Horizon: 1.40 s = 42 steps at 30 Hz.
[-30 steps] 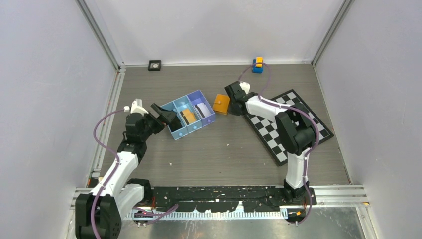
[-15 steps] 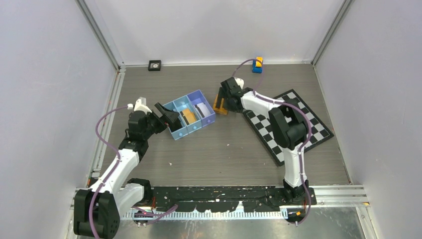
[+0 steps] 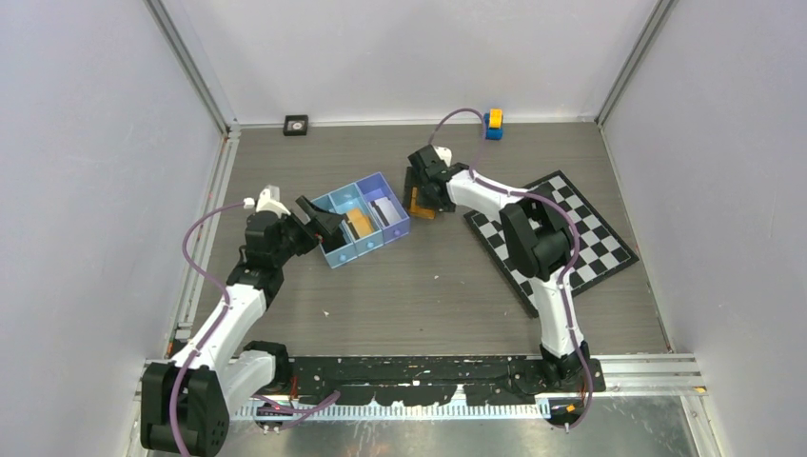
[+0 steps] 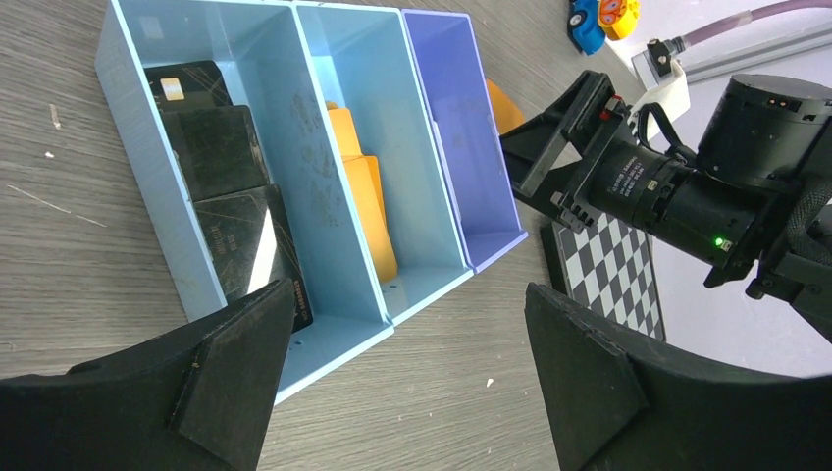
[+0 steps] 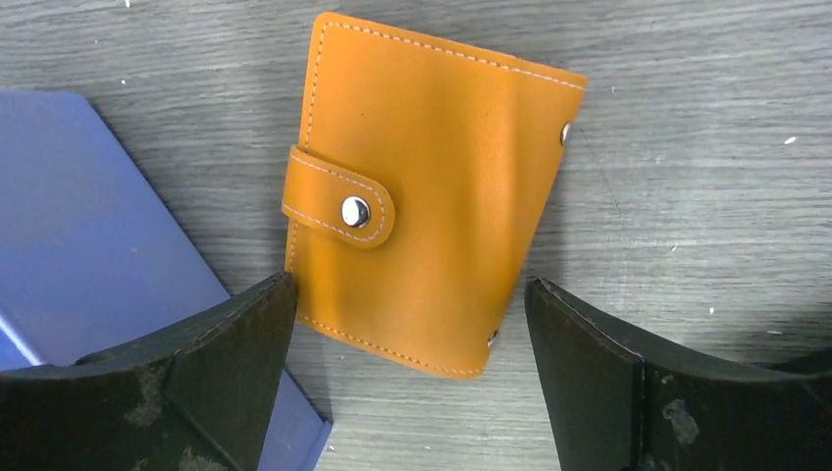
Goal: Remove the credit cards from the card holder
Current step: Pick up the card holder from the center of the board.
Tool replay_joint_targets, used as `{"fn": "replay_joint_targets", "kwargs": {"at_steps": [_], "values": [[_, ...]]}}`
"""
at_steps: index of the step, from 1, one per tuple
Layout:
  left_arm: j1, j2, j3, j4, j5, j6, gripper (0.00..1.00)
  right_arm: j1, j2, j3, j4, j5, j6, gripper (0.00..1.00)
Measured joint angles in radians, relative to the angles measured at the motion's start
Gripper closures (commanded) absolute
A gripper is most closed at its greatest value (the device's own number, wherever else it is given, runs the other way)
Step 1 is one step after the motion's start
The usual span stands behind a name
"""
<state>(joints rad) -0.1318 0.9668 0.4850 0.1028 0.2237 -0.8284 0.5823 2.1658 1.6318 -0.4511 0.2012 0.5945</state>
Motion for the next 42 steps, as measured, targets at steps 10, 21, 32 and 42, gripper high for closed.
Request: {"fn": "replay_joint_targets", "kwargs": {"at_steps": [10, 21, 32, 42], "values": [[-0.004, -0.029, 0.009, -0.038, -0.024, 0.002, 0.09, 0.021, 0.103, 0.167, -0.145, 0.119, -0.013, 0.09], [-0.005, -0.05, 0.065, -0.143, -0.028, -0.034, 0.06, -0.014, 0.042, 0.09, -0.148, 0.12, -0.012, 0.48], [-0.006, -0.288, 0.153, -0.44, -0.047, -0.207, 0.01, -0.03, -0.222, -0.244, -0.087, 0.006, 0.034, 0.54], [-0.006, -0.6, 0.158, -0.605, -0.007, -0.262, 0.0, -0.001, -0.476, -0.407, 0.051, -0.127, 0.145, 0.57]]}}
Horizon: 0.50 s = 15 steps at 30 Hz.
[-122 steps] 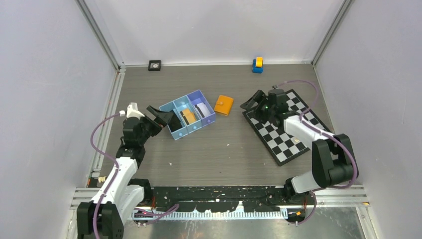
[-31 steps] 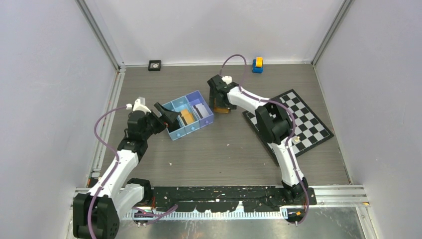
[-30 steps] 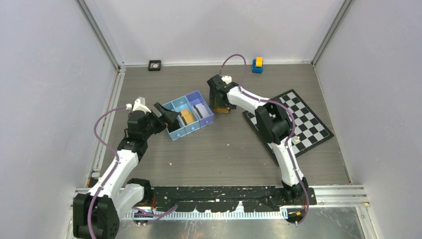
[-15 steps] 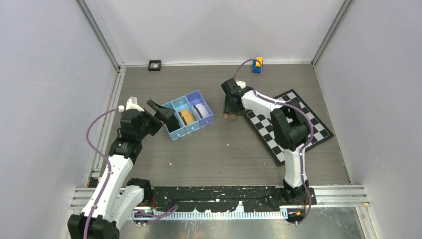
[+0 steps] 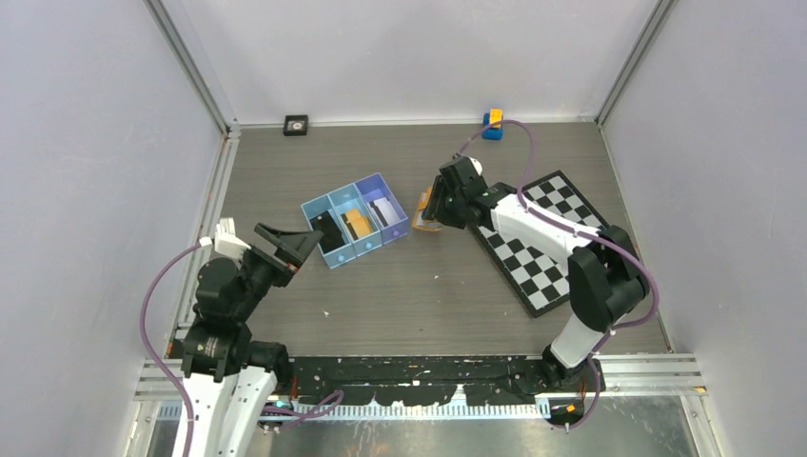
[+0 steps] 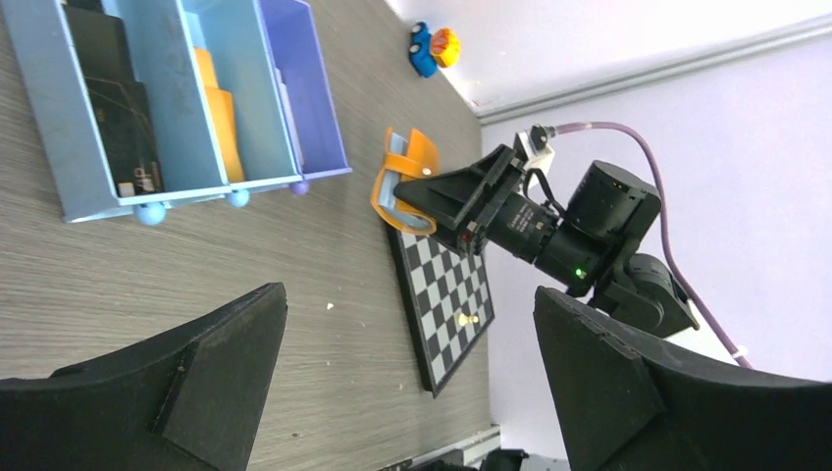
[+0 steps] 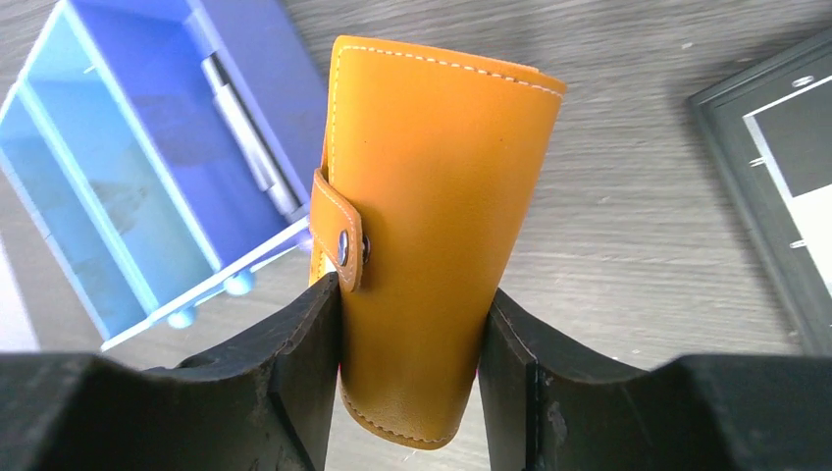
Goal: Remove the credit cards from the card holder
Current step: Pick up the card holder from the center of the board.
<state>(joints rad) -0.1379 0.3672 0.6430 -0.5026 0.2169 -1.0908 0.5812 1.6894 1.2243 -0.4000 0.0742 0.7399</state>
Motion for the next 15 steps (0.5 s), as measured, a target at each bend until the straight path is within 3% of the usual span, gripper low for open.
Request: {"fn": "replay_joint_targets", "kwargs": {"at_steps": [10, 15], "values": [[-0.001, -0.176, 0.018, -0.058, 0.105, -0.024, 0.0, 0.062, -0.074, -0.017, 0.026, -0.03, 0.02, 0.56], [-0.004, -0.183, 0.032, -0.058, 0.146, -0.036, 0.0, 0.06, -0.091, -0.023, 0.026, -0.028, 0.02, 0.57]]}}
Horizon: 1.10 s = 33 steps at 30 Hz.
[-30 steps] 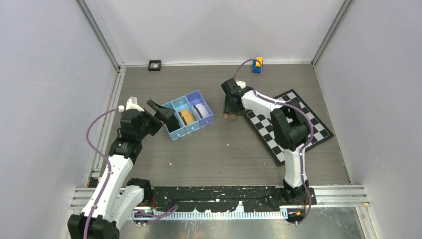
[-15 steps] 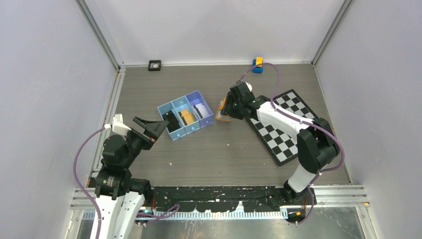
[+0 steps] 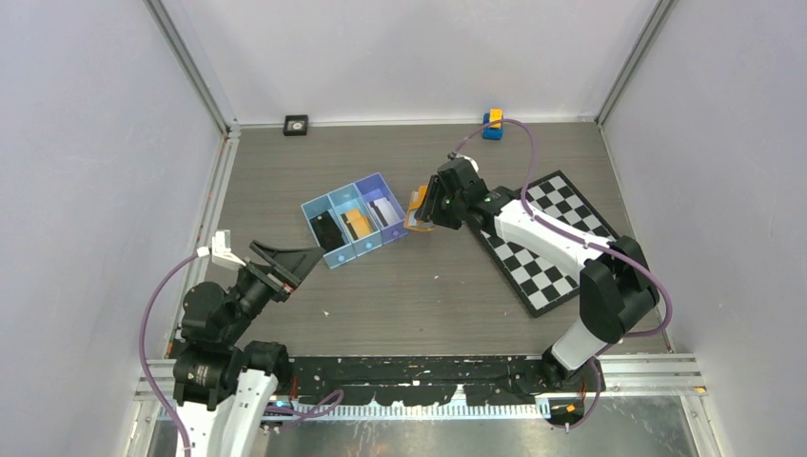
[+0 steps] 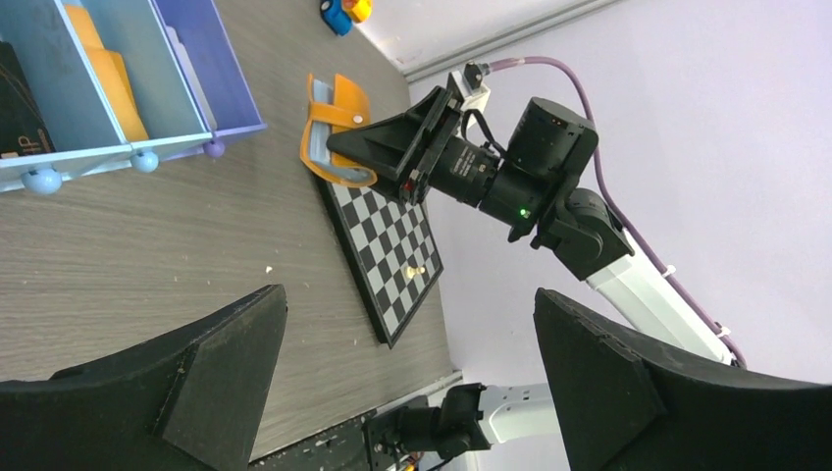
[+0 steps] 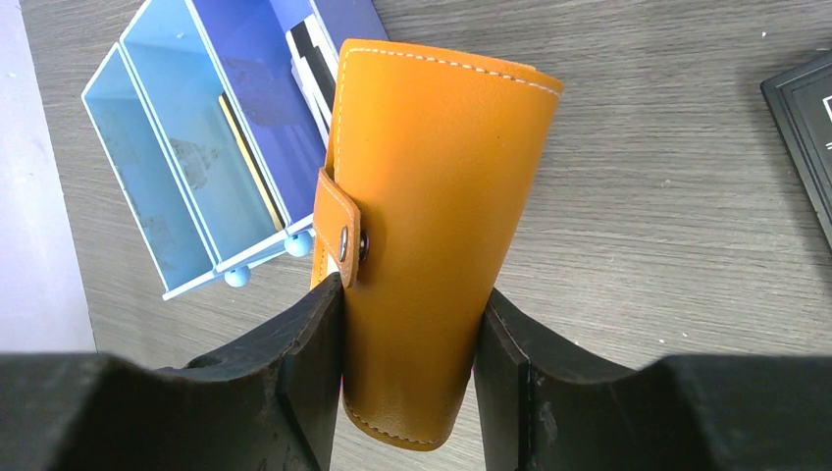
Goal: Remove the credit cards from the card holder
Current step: Pick up the card holder from the center of the board.
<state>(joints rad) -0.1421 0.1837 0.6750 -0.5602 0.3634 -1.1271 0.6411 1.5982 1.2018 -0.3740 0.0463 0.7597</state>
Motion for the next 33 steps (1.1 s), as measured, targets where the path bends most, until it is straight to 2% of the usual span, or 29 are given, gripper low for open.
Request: {"fn": "replay_joint_targets", "kwargs": {"at_steps": [21, 25, 30, 33], "values": [[-0.018, 0.003, 0.004, 0.008, 0.07, 0.008, 0.0, -0.001, 0.0, -0.001, 0.0, 0.0, 0.0, 0.57], [-0.028, -0.003, 0.002, 0.01, 0.047, 0.023, 0.0, -0.001, 0.0, -0.001, 0.0, 0.003, -0.001, 0.57], [-0.028, -0.021, -0.076, 0.153, 0.04, 0.089, 0.0, 0.0, -0.011, -0.015, 0.016, 0.024, -0.004, 0.6], [-0.029, 0.031, -0.154, 0.268, 0.055, 0.143, 0.0, -0.001, -0.039, -0.054, 0.044, 0.031, -0.005, 0.61]]}}
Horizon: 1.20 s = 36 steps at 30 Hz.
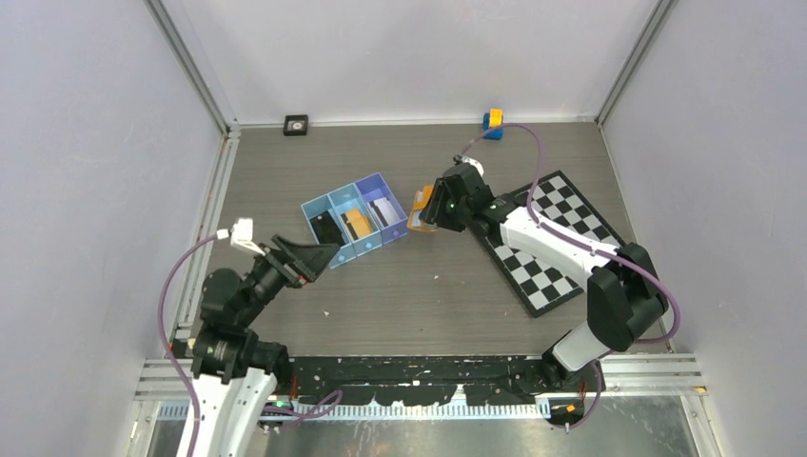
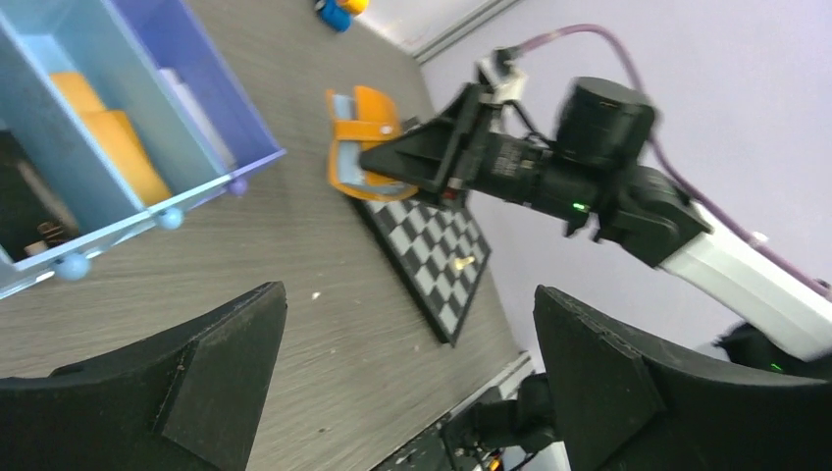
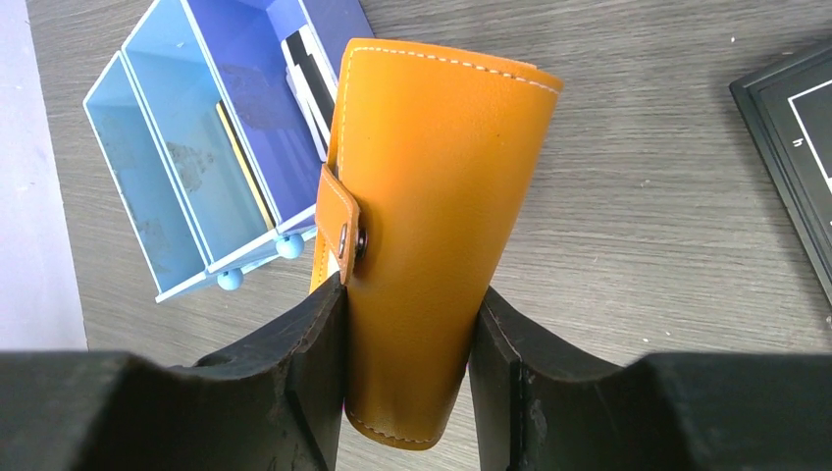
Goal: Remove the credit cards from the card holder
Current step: Pick up the card holder from the center of the board.
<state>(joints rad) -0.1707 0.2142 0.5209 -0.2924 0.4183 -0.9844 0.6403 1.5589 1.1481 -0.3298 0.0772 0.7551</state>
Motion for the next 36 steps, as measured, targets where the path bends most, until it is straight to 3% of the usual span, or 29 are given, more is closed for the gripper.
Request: {"fn": "replay_joint_targets", "kwargs": {"at_steps": [5, 10, 16, 20, 25, 30, 32, 34, 36], "values": [[0.0, 0.25, 0.018, 0.024, -0.034, 0.092, 0.0, 0.0, -0.051, -0.062, 0.046, 0.002, -0.011, 0.61], [-0.011, 0.589, 0.142, 0.04, -0.045, 0.122, 0.03, 0.0, -0.092, -0.135, 0.115, -0.055, -0.044, 0.61], [-0.13, 0.893, 0.171, 0.225, -0.05, 0.13, 0.12, 0.0, -0.165, -0.285, 0.224, -0.147, -0.085, 0.64], [-0.207, 1.077, 0.193, 0.371, 0.023, 0.131, 0.17, 0.0, -0.186, -0.314, 0.288, -0.223, -0.091, 0.64], [-0.256, 1.154, 0.171, 0.541, 0.113, 0.109, 0.27, 0.0, -0.186, -0.314, 0.384, -0.3, -0.091, 0.64], [-0.254, 1.153, 0.146, 0.681, 0.161, 0.084, 0.58, 0.004, -0.186, -0.315, 0.433, -0.346, -0.091, 0.64], [-0.254, 1.152, 0.141, 0.715, 0.175, 0.076, 0.84, 0.006, -0.186, -0.317, 0.443, -0.354, -0.09, 0.6], [-0.252, 1.149, 0.137, 0.734, 0.179, 0.073, 0.99, 0.006, -0.184, -0.324, 0.458, -0.362, -0.089, 0.47], [-0.242, 1.148, 0.125, 0.761, 0.193, 0.066, 1.0, 0.006, -0.183, -0.326, 0.465, -0.363, -0.088, 0.29]]}}
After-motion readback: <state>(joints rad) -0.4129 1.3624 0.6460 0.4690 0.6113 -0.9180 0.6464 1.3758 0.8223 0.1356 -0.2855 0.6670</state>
